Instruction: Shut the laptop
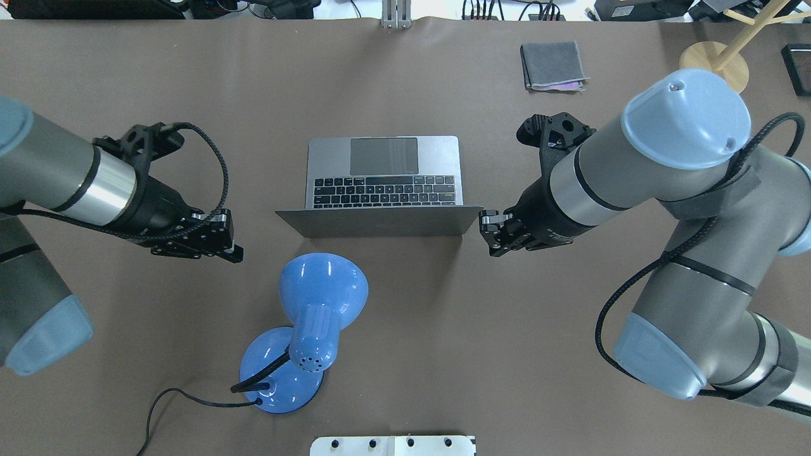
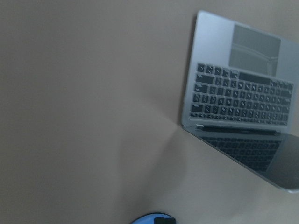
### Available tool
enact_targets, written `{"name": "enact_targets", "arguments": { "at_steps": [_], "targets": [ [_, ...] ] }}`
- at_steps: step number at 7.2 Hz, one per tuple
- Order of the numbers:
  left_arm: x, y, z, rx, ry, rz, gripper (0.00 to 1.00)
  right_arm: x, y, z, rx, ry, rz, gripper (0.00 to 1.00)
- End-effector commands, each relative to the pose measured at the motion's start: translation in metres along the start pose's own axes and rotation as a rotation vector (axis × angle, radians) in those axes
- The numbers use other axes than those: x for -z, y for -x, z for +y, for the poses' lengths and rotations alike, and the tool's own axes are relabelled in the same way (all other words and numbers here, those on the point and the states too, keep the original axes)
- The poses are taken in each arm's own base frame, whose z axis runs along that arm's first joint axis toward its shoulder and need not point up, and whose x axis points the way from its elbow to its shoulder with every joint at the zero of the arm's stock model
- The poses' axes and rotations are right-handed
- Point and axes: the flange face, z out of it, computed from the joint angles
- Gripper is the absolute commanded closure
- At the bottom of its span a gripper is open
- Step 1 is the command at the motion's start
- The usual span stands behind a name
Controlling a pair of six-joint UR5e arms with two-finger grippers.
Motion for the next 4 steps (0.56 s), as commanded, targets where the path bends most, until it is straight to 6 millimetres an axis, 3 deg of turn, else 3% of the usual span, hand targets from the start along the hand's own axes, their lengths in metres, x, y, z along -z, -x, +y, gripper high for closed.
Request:
{"name": "enact_targets", "arguments": {
  "at_steps": [1,4],
  "targets": [
    [-0.022,-0.036,0.008,-0.009,0.013,-0.016,1.00,-0.008,0.015,-0.015,0.006,-0.037,0.011,1.00],
    [-0.040,-0.052,-0.007,-0.025,-0.046,-0.029,1.00,-0.004,0.022,-0.036,-0.002,-0.074,0.017,1.00]
  ]
}}
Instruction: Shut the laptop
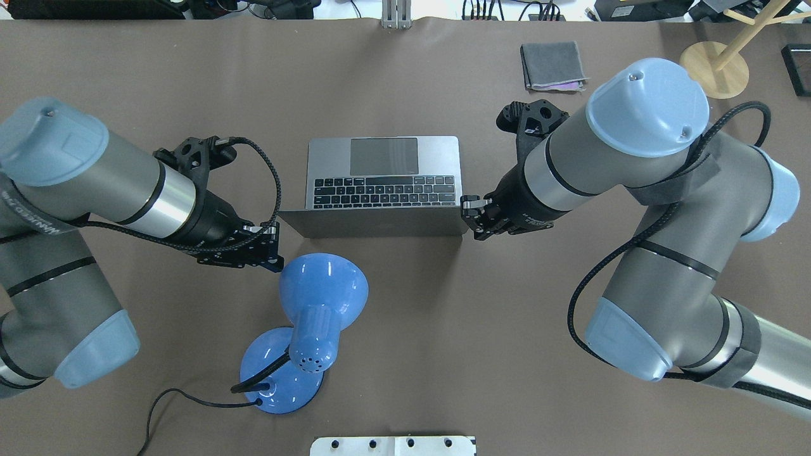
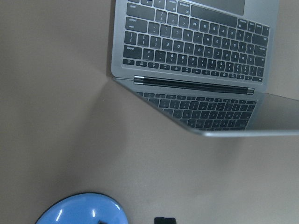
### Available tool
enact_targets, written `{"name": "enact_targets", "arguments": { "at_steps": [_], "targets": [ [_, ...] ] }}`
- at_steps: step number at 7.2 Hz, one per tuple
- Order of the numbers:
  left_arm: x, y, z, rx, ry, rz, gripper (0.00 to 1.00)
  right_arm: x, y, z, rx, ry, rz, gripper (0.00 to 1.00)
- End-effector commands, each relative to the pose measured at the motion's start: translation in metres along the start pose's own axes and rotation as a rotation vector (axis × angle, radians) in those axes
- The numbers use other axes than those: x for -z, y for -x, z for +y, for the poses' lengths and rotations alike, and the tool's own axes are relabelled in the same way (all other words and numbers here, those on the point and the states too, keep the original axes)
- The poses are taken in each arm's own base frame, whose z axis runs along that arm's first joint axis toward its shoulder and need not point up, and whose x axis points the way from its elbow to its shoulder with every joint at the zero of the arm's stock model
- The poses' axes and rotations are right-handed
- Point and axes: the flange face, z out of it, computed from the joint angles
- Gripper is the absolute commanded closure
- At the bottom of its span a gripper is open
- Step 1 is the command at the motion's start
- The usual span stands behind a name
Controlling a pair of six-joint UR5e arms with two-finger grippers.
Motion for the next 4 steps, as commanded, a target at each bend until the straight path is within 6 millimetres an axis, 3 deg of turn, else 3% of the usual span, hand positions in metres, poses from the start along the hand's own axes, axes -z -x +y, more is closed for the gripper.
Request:
{"name": "enact_targets", "arguments": {
  "at_steps": [1,4],
  "targets": [
    [-0.004,-0.008,-0.007,-0.031,-0.047,-0.005,1.00,0.000,0.009,-0.022,-0.017,-0.024,0.006,1.00],
    [0.001,-0.015,-0.020,-0.069,-0.088,-0.003,1.00,-0.014,0.008,-0.049,-0.031,-0.046,-0.016,1.00]
  ]
}}
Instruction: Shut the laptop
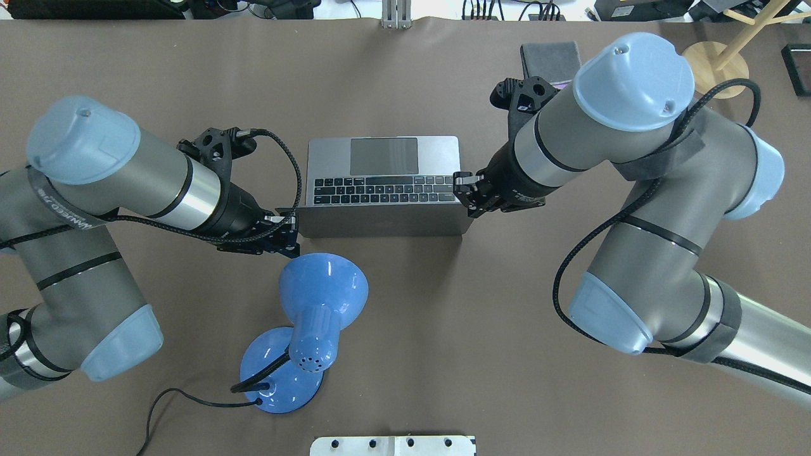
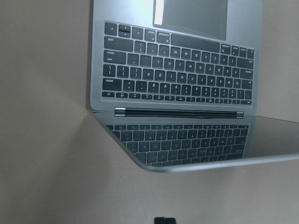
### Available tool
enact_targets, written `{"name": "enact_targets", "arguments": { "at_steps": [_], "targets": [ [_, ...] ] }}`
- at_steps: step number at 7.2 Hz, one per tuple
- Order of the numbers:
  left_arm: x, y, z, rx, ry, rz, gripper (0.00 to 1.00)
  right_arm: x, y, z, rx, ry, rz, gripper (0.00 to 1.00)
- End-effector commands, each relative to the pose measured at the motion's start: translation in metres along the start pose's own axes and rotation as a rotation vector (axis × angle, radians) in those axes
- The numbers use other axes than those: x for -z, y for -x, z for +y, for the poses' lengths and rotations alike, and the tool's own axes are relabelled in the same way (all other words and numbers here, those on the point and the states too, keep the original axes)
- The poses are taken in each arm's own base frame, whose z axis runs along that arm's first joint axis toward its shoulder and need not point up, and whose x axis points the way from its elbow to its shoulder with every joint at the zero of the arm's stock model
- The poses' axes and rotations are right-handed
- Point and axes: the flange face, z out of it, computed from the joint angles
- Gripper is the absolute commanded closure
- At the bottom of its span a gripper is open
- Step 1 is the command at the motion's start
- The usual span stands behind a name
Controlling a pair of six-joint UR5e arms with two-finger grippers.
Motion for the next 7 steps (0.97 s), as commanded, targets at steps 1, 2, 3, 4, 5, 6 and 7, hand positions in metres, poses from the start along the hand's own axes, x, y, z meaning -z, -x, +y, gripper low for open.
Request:
{"name": "enact_targets", "arguments": {
  "at_steps": [1,2,3,4,5,6,7],
  "targets": [
    [0.000,-0.002,-0.020,-0.015,-0.059,-0.015,1.00,-0.009,-0.004,-0.023,-0.010,-0.020,-0.013,1.00],
    [-0.011,-0.008,-0.037,-0.029,-0.085,-0.033,1.00,-0.015,0.001,-0.036,-0.021,-0.023,-0.004,1.00],
    [-0.013,-0.005,-0.062,-0.028,-0.122,-0.048,1.00,-0.021,0.010,-0.056,-0.034,-0.031,0.011,1.00],
    [-0.017,-0.010,-0.089,-0.036,-0.146,-0.066,1.00,-0.033,0.014,-0.073,-0.038,-0.033,0.023,1.00],
    [-0.025,-0.015,-0.112,-0.018,-0.170,-0.090,1.00,-0.048,0.010,-0.089,-0.040,-0.043,0.014,1.00],
    [-0.040,-0.016,-0.138,-0.006,-0.226,-0.120,1.00,-0.070,0.005,-0.106,-0.051,-0.039,0.031,1.00],
    [-0.071,-0.005,-0.163,-0.005,-0.261,-0.130,1.00,-0.091,0.013,-0.130,-0.066,-0.019,0.041,1.00]
  ]
}}
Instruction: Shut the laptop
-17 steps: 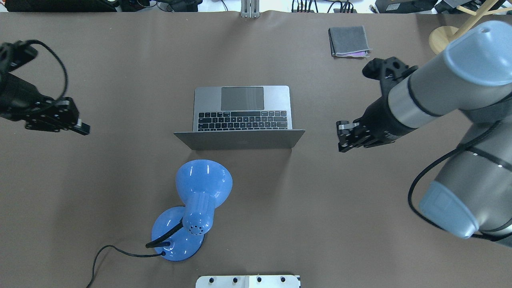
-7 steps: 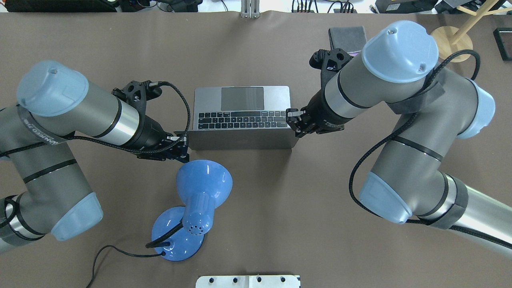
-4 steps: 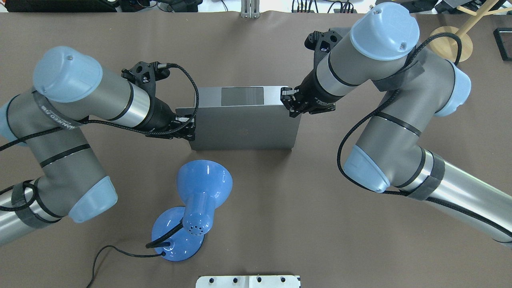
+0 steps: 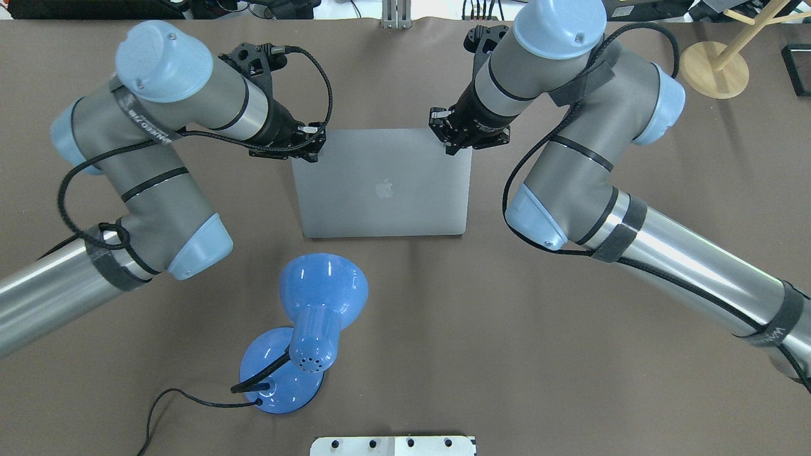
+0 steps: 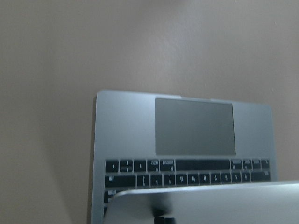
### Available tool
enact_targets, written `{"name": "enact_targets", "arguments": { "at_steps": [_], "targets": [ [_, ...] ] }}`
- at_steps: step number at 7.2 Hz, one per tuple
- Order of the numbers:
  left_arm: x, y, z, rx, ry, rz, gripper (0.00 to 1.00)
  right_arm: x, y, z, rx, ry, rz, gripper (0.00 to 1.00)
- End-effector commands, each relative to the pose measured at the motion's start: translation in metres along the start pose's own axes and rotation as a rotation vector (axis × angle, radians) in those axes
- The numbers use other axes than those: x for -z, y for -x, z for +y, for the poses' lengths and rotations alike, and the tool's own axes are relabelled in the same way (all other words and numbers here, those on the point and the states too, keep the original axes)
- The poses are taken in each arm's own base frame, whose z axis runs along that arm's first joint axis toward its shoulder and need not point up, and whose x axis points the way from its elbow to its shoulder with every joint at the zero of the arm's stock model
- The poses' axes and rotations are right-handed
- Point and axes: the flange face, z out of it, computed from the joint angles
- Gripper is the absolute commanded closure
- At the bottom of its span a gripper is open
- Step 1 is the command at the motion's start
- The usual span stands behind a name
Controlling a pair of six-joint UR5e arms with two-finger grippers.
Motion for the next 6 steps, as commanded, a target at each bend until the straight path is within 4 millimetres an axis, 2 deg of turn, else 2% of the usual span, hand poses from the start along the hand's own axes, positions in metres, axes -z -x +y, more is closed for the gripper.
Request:
{"name": "enact_targets", "arguments": {
  "at_steps": [1,2,3,4,5,6],
  "targets": [
    [-0.072,0.019,-0.037,0.008,-0.065,-0.041,1.00,-0.050,0.006,-0.044,-0.026,0.038,0.026,1.00],
    [-0.103,0.025,-0.050,0.017,-0.077,-0.079,1.00,-0.079,0.002,-0.060,-0.027,0.041,0.031,1.00],
    [-0.122,0.024,-0.054,0.024,-0.063,-0.107,1.00,-0.099,-0.004,-0.070,-0.035,0.051,0.041,1.00],
    [-0.135,0.025,-0.043,-0.006,-0.051,-0.122,1.00,-0.106,-0.007,-0.070,-0.042,0.065,0.049,1.00],
    [-0.129,0.019,-0.043,-0.012,-0.054,-0.108,1.00,-0.108,-0.008,-0.070,-0.048,0.068,0.050,1.00],
    [-0.110,0.007,-0.043,-0.022,-0.068,-0.074,0.97,-0.106,-0.006,-0.069,-0.051,0.072,0.044,1.00]
  ]
}}
